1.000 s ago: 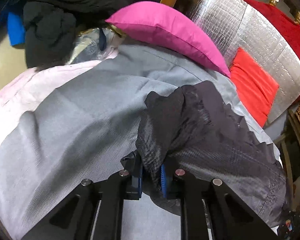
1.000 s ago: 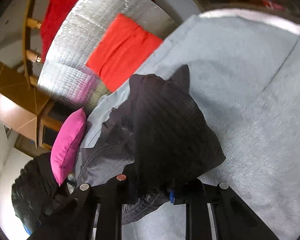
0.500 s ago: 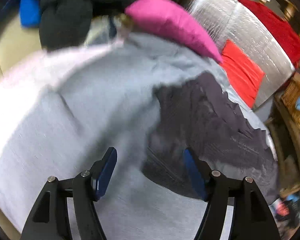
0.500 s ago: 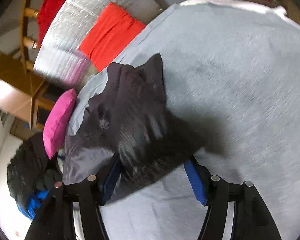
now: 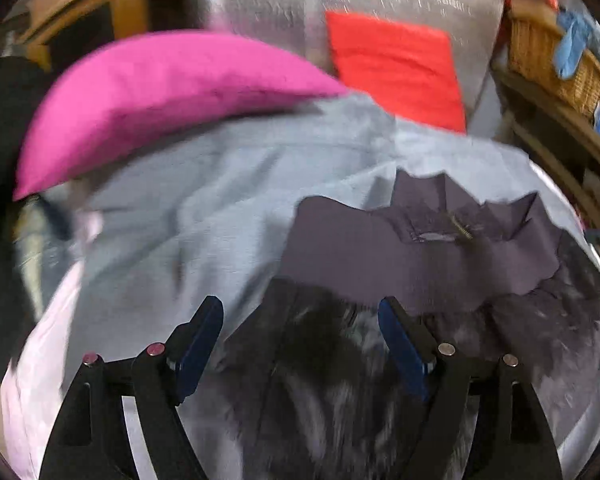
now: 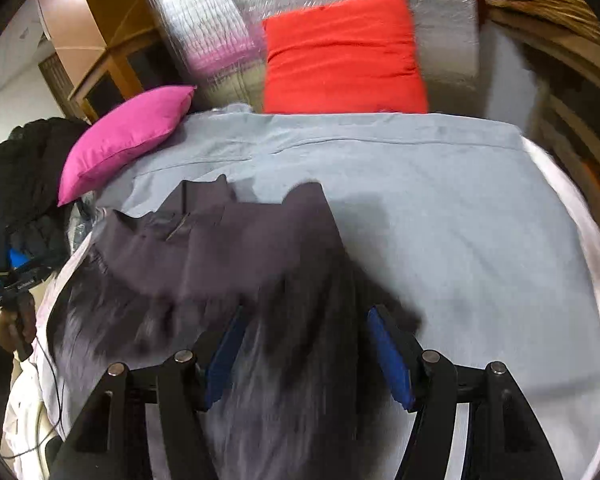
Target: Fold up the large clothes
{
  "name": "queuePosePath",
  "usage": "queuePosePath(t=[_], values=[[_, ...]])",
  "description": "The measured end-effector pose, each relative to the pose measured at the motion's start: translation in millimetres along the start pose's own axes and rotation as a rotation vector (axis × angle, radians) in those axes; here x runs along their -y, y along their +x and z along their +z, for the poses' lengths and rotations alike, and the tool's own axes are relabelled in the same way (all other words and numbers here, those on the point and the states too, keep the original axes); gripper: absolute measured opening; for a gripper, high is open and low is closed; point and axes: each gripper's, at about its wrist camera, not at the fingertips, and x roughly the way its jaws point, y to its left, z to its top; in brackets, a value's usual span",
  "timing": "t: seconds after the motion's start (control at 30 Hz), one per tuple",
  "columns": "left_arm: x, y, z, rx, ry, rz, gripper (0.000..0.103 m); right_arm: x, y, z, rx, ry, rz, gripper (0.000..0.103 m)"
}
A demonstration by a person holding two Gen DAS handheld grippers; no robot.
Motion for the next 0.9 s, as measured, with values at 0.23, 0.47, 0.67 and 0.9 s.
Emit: queuePosePath(t=[0.23, 0.47, 0.67, 0.9], values=[[13.6, 40.0, 18.7, -0.094, 0.053, -0.046, 0.08, -6.3, 71.9, 37.1, -0.117, -0.086, -0.016, 0.067], [6.7, 36.4, 24.0, -0.029, 0.031, -0.031, 0.007, -13.7, 74.4, 48.0, -0.095, -0.106, -0.034, 0.008], [-34.5, 72.4, 13.6, -0.083, -0.183, 0.042, 0.007, 43.0, 61.2, 49.4, 0.019, 0.134, -0.05, 0.007], [-36.2, 77.3, 12.5, -0.093, -0.205, 0.067, 0.008, 58.8, 97.1, 30.1, 0.0, 0.224, -0.085, 0.007]])
